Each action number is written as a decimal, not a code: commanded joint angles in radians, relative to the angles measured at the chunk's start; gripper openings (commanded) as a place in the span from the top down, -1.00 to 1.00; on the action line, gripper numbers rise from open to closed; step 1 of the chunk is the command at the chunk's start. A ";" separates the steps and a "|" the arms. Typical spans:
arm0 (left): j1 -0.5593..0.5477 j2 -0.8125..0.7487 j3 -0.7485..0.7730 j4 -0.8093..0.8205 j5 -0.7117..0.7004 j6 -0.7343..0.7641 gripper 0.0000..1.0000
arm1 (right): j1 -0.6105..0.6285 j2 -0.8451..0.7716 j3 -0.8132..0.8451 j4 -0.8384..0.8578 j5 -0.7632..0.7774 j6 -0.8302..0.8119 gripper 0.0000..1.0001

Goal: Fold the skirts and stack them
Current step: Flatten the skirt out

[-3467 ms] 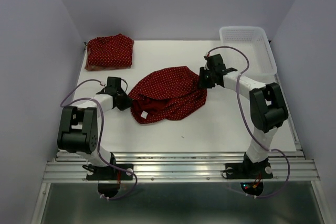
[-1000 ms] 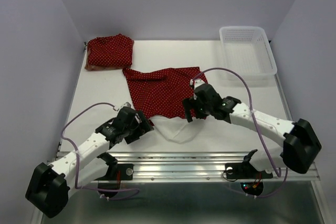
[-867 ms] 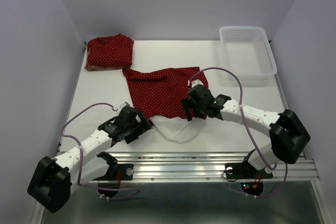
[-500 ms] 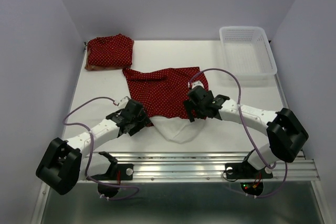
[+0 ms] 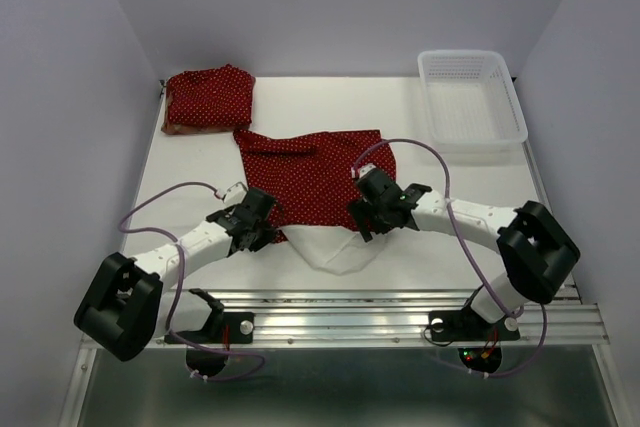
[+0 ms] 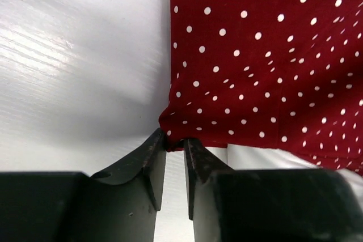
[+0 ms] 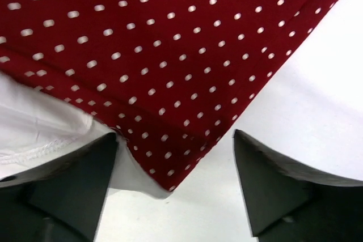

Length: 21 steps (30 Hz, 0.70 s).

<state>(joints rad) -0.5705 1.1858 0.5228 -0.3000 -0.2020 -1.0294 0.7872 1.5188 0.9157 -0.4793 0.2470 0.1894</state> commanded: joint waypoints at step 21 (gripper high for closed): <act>0.004 -0.080 0.190 -0.087 -0.235 0.100 1.00 | -0.046 -0.118 0.232 0.128 0.287 0.196 0.61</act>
<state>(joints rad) -0.5697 1.1496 0.6472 -0.3584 -0.3466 -0.9665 0.7811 1.4452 1.0714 -0.3946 0.5220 0.3317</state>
